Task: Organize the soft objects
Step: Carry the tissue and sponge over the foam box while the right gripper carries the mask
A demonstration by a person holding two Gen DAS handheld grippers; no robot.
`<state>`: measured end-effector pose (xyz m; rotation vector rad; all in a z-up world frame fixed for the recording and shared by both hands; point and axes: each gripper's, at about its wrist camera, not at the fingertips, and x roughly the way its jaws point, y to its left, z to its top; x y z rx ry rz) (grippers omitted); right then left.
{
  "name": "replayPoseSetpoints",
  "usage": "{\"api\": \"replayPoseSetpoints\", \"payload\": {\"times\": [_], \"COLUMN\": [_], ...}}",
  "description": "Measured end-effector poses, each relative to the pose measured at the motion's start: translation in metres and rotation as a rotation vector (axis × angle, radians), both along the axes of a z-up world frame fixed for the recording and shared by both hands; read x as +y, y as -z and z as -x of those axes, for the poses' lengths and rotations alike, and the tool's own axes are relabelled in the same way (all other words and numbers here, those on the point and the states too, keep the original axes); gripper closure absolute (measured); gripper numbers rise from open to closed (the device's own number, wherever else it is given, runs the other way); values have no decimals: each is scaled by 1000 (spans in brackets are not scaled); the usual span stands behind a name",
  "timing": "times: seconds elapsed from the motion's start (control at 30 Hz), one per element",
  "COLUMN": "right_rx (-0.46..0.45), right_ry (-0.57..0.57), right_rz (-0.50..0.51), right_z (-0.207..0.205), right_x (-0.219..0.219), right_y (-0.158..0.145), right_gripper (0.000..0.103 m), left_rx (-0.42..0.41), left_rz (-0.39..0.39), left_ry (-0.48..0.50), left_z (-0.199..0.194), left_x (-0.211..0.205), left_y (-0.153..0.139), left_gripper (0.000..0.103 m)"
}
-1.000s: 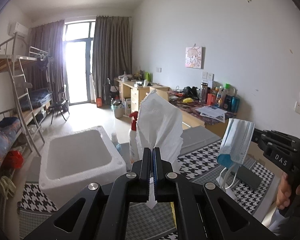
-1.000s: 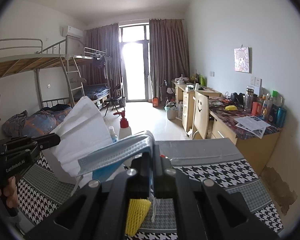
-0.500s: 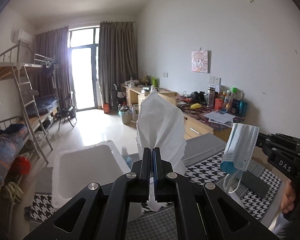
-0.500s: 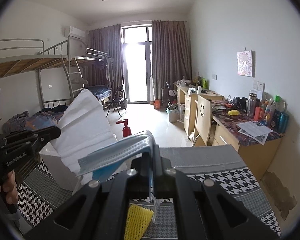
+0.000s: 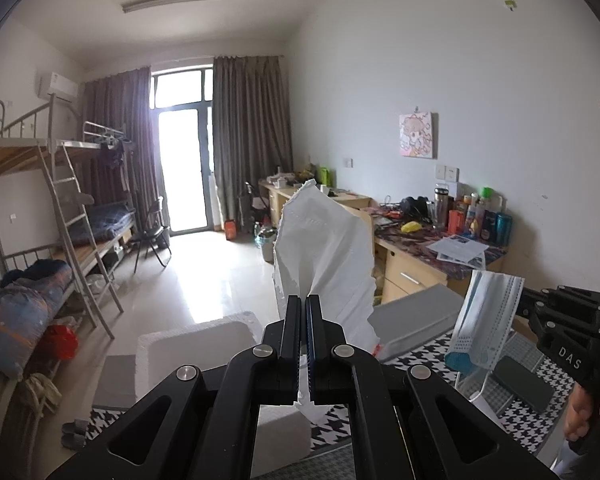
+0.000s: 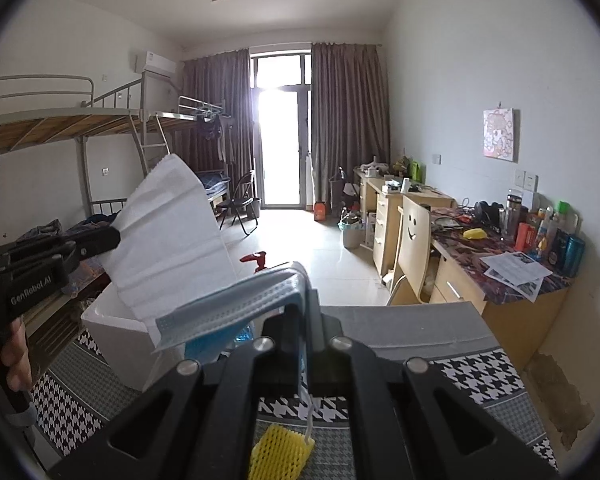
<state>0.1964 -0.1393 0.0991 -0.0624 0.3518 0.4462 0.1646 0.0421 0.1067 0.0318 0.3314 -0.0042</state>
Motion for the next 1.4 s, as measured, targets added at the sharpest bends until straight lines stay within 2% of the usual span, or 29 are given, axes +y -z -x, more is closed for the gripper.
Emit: {"api": "replayPoseSetpoints", "payload": {"times": [0.57, 1.07, 1.4], "right_rx": [-5, 8, 15], "right_ry": [-74, -132, -144], "right_rz": [9, 27, 33], "right_z": [-14, -26, -28], "right_x": [25, 55, 61], "right_y": [-12, -18, -16], "right_gripper": [99, 99, 99], "left_rx": [-5, 14, 89], "left_rz": [-1, -13, 4], "left_ry": [-114, -217, -260], "left_z": [-5, -11, -31], "left_x": [34, 56, 71], "left_y": [-6, 0, 23], "left_gripper": [101, 101, 101]}}
